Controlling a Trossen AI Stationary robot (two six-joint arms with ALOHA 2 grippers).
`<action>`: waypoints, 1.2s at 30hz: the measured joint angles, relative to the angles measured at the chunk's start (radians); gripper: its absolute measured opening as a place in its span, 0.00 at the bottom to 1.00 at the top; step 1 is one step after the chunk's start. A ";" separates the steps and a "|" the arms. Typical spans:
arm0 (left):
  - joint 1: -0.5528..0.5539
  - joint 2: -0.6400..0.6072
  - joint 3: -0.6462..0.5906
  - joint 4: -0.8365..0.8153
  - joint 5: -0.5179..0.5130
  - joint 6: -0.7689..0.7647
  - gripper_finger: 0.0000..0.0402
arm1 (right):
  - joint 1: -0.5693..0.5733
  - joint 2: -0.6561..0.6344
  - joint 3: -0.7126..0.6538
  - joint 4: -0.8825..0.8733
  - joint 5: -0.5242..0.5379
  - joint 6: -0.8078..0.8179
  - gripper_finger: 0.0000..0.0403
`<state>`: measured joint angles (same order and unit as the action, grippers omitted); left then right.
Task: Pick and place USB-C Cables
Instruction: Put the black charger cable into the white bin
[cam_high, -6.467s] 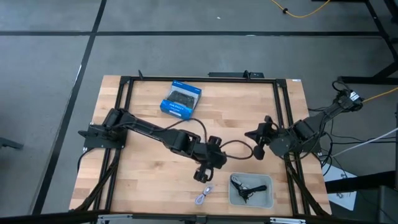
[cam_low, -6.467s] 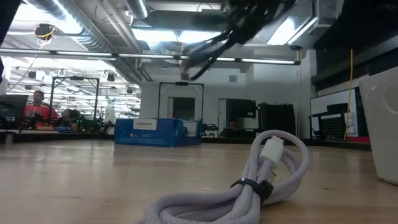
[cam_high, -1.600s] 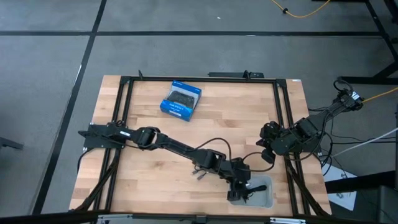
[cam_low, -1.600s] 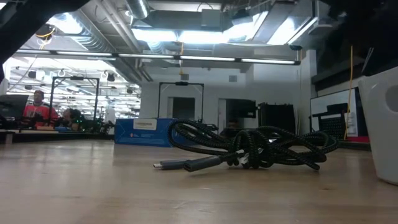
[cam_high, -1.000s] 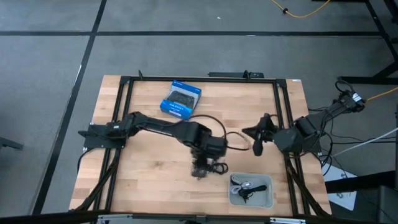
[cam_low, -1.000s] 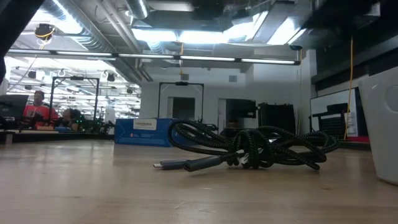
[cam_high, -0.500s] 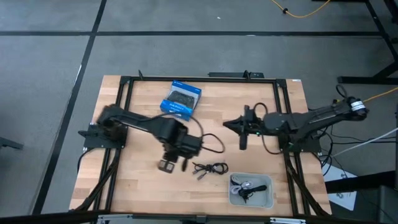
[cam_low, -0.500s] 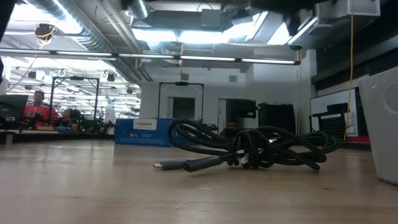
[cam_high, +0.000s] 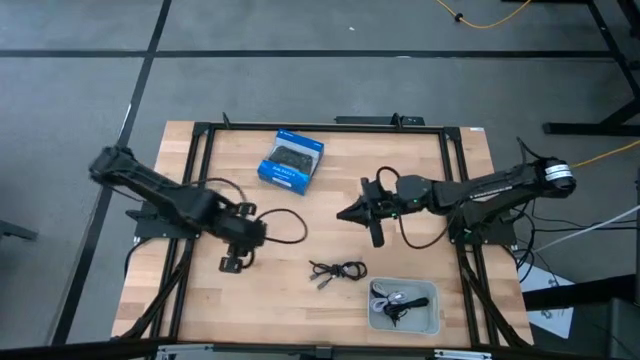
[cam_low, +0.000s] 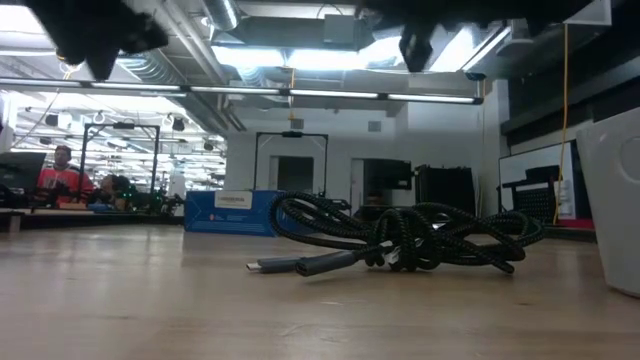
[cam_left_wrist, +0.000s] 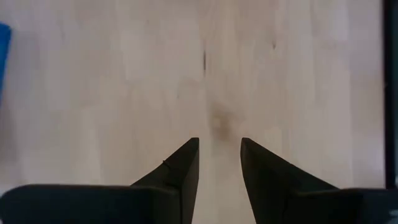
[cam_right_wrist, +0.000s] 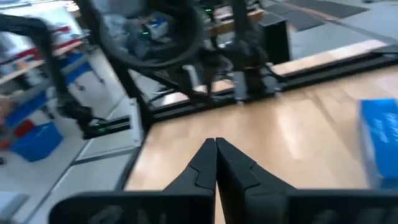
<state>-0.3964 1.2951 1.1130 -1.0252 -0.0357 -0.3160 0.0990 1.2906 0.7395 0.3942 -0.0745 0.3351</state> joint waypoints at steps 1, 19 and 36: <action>-0.009 -0.042 -0.060 0.058 0.000 -0.013 0.27 | 0.000 0.007 0.018 -0.009 -0.018 -0.001 0.01; -0.091 -0.555 -0.868 1.128 -0.310 0.059 0.27 | 0.004 0.202 0.338 -0.465 -0.053 -0.112 0.01; -0.086 -0.563 -1.106 1.583 -0.288 0.267 0.27 | 0.032 0.285 0.337 -0.515 -0.101 -0.024 0.01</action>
<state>-0.4820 0.7322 0.0074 0.5579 -0.3237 -0.0487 0.1305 1.5751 1.0766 -0.1207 -0.1760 0.3108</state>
